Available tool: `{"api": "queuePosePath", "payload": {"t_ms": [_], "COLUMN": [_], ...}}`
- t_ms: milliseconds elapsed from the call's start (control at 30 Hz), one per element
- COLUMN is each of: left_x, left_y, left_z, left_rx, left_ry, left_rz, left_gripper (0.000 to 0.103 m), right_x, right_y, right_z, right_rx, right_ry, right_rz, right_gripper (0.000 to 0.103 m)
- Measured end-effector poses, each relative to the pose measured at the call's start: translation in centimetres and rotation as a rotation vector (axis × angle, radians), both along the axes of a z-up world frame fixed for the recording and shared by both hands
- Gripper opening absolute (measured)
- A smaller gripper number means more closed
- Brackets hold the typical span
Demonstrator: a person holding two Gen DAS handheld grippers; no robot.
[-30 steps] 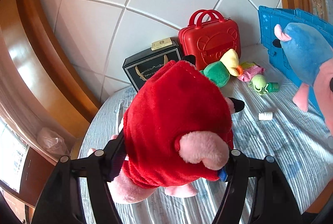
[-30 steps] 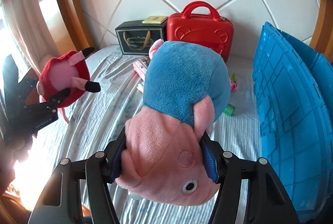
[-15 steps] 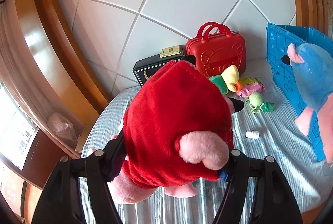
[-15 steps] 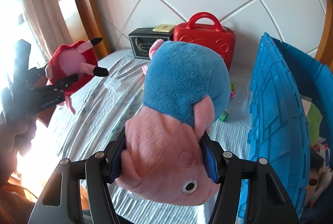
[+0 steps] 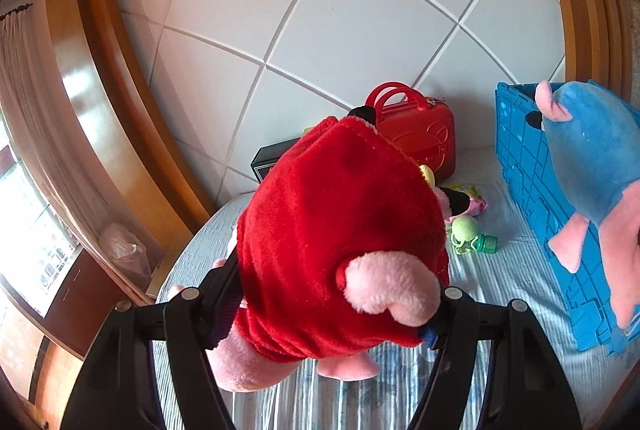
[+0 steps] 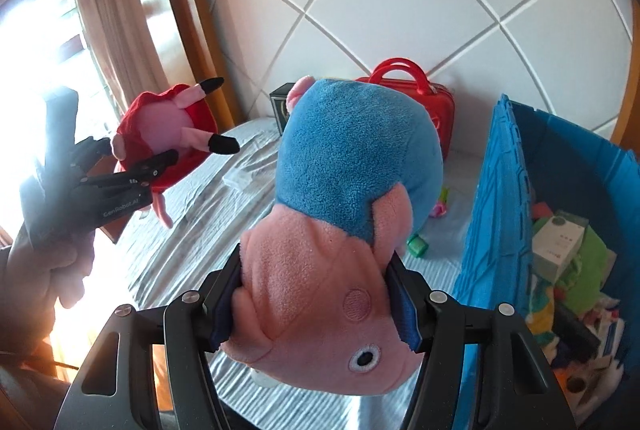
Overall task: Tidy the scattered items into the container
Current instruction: 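Lift both pig plushes and carry them over the blue crate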
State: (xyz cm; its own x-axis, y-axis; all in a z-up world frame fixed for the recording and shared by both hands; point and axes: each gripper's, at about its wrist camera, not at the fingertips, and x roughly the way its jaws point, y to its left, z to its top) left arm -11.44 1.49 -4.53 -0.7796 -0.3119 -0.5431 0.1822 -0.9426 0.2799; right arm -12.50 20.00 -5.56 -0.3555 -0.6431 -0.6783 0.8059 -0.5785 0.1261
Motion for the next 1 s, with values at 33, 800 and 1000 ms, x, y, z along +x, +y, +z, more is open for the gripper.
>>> {"api": "queuePosePath", "payload": {"t_ms": [33, 800, 1000], "left_x": [-0.1, -4.2, -6.1], "left_y": [0.5, 14.7, 19.2], "left_z": [0.3, 5.9, 6.7], "left_rx": [-0.001, -0.053, -0.045], "left_ry": [0.005, 0.08, 0.067], "left_rz": [-0.004, -0.213, -0.31], "left_gripper": [0.069, 0.069, 0.069], "right_x": [-0.1, -6.5, -8.3], "right_y": [0.5, 15.2, 20.2], "right_z": [0.3, 4.2, 3.8], "right_rx": [-0.009, -0.084, -0.085], "right_ry": [0.003, 0.088, 0.092], "right_rz": [0.002, -0.2, -0.298], "right_gripper": [0.063, 0.064, 0.064]}}
